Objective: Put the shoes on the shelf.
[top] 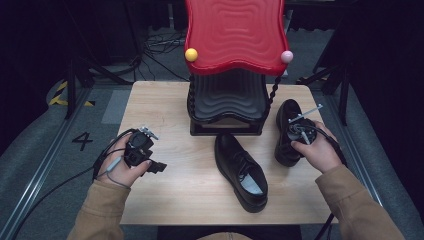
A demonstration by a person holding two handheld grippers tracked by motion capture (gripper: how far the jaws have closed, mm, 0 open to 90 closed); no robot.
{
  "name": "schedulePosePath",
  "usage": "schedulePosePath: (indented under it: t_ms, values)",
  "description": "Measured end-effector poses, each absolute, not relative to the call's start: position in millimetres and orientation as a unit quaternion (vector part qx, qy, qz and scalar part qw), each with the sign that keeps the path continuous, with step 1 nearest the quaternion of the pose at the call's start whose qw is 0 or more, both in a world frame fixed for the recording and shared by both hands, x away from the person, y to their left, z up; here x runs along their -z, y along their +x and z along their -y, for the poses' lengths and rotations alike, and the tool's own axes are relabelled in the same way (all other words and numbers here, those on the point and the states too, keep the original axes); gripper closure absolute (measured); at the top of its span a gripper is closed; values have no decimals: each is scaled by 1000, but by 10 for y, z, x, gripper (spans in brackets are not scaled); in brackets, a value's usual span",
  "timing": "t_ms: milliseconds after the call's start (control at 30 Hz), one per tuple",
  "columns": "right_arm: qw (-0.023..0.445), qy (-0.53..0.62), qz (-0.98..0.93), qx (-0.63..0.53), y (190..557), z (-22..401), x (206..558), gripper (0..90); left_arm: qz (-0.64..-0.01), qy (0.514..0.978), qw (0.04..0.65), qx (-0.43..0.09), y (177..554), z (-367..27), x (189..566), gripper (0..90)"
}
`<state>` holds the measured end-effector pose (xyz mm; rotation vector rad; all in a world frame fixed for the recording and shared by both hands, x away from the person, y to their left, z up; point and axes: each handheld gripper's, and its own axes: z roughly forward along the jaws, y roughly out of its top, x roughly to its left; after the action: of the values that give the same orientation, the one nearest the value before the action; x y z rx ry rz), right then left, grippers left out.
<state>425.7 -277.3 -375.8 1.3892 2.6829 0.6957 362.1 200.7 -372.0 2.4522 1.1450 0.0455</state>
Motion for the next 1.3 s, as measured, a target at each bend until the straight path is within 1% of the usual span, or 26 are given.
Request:
schedulePosePath:
  t_ms: [67,100,200,300,533,600,767,1067,1300]
  values:
    - [19,443,-867,-228,4208,2780,3729,802,-412,885,218,-17,3622,-1991,3714,282]
    - [14,429,-874,-230,4096,2790,3672,800,-409,887,216,-17,3624,-1987,3708,282]
    - [10,414,-881,-229,4014,2796,3636,798,-409,886,216,-17,3625,-1982,3710,282]
    - [2,382,-897,-222,3830,2798,3559,788,-410,886,217,-18,3625,-1978,3708,282]
    - [-1,338,-918,-208,3616,2754,3524,784,-409,886,216,-18,3617,-1974,3709,282]
    - [2,307,-930,-204,3482,2733,3510,785,-410,886,216,-18,3618,-1979,3708,281]
    - [1,278,-941,-194,3288,2726,3470,784,-410,887,214,-17,3618,-1966,3715,280]
    - [0,223,-957,-184,3145,2641,3501,782,-406,889,212,-13,3627,-1936,3723,278]
    - [2,201,-964,-172,3072,2551,3531,779,-409,888,212,-12,3633,-1938,3746,277]
